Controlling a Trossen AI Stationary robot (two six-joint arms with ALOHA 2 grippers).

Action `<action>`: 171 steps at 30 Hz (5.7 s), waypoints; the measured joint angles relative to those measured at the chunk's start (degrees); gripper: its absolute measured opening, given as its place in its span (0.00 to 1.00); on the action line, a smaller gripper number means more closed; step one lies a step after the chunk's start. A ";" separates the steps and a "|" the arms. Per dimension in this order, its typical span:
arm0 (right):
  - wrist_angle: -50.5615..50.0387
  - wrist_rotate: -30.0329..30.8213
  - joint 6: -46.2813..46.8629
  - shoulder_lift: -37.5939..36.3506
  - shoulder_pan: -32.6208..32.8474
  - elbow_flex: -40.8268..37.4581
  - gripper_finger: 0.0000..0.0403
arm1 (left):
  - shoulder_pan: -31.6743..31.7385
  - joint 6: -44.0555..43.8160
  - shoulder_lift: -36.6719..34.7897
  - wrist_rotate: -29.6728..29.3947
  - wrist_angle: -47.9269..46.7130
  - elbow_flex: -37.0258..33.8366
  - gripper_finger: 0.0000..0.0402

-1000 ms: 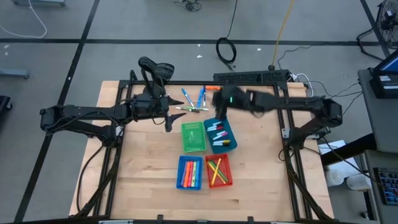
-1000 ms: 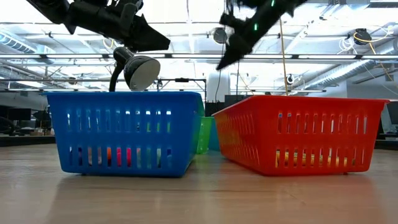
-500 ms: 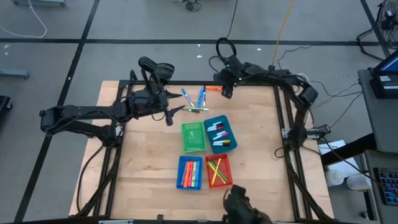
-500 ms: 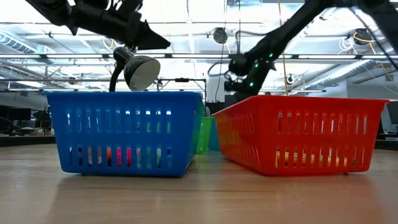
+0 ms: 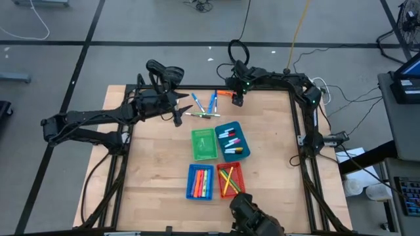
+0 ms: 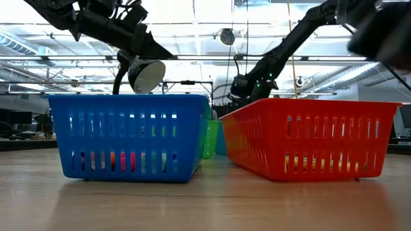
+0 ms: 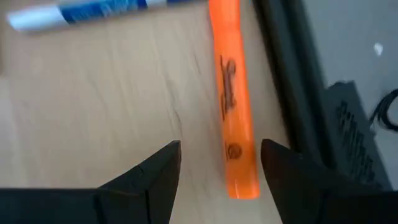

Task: Pick & Place Markers
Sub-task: Put the orange highlighter pen into the blue bin, then put the blue highlighter pen into the blue bin

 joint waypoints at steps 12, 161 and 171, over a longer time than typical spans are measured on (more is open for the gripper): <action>-0.05 -0.37 -2.20 2.95 -0.02 0.20 0.40 | 0.22 -1.14 0.00 1.55 -0.66 0.00 0.58; 51.08 14.20 27.45 -40.87 30.93 -42.17 0.48 | -31.02 -6.57 -9.44 4.34 -9.76 0.67 0.38; 10.35 13.06 17.42 -17.92 20.63 -3.92 0.48 | -15.14 -2.84 -12.50 4.40 6.26 -8.41 0.38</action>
